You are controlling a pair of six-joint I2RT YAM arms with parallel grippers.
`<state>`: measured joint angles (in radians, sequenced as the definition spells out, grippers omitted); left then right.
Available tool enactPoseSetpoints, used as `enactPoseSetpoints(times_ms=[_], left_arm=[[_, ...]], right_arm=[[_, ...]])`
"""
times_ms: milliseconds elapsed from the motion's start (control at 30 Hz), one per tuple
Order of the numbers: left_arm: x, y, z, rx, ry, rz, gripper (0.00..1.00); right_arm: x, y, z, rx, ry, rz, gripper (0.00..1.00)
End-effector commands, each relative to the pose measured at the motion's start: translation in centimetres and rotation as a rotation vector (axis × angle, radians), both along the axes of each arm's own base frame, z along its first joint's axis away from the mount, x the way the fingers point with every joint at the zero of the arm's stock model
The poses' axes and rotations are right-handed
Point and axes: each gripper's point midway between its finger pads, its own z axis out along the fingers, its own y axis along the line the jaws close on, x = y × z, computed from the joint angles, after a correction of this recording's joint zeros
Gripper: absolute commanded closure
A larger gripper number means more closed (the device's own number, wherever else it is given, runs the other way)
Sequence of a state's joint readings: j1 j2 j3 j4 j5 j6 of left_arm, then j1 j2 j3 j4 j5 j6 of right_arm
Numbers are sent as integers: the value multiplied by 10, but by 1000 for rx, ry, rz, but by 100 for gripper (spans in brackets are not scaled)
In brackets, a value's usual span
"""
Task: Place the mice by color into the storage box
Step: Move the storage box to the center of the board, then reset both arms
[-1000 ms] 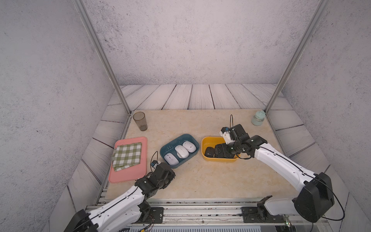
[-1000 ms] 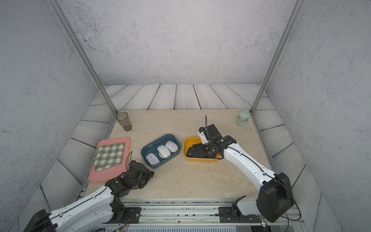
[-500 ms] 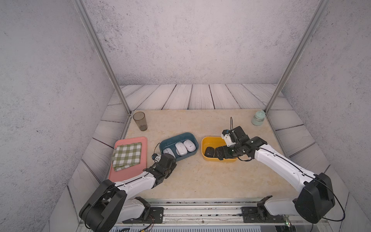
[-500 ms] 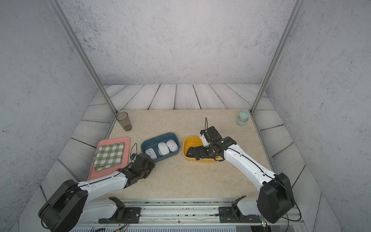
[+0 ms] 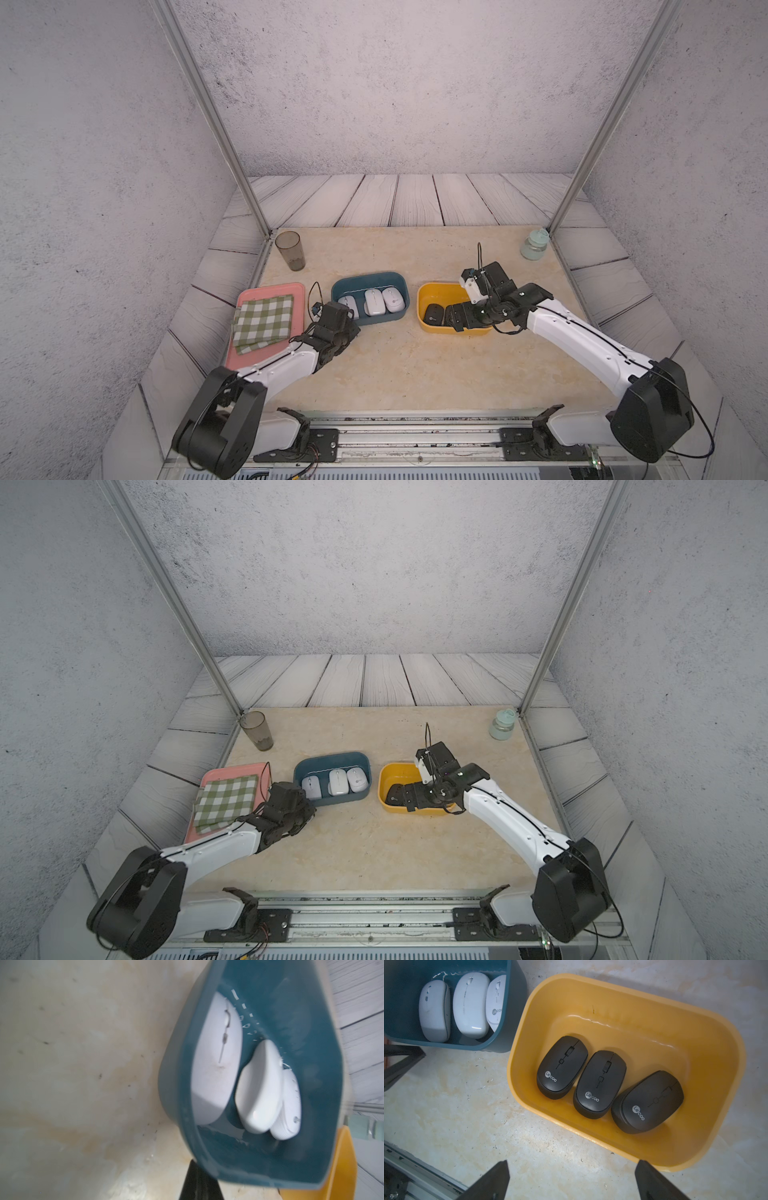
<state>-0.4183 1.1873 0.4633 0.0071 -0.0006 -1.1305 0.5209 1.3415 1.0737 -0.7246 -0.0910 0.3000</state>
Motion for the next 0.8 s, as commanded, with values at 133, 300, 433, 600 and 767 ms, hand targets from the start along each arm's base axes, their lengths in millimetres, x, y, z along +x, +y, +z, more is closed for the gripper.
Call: enactPoseSetpoints(times_ms=[133, 300, 433, 600, 767], left_arm=[[-23, 64, 99, 246, -270, 31, 55], [-8, 110, 139, 420, -301, 21, 3], [22, 165, 111, 412, -124, 132, 2], [66, 195, 106, 585, -142, 55, 2], [93, 197, 121, 732, -359, 5, 2]], right_arm=[[24, -44, 28, -67, -128, -105, 1], [52, -97, 43, -57, -218, -283, 1], [68, -158, 44, -154, -296, -459, 1], [81, -223, 39, -93, -406, -663, 1], [105, -235, -1, -100, -513, -627, 1]])
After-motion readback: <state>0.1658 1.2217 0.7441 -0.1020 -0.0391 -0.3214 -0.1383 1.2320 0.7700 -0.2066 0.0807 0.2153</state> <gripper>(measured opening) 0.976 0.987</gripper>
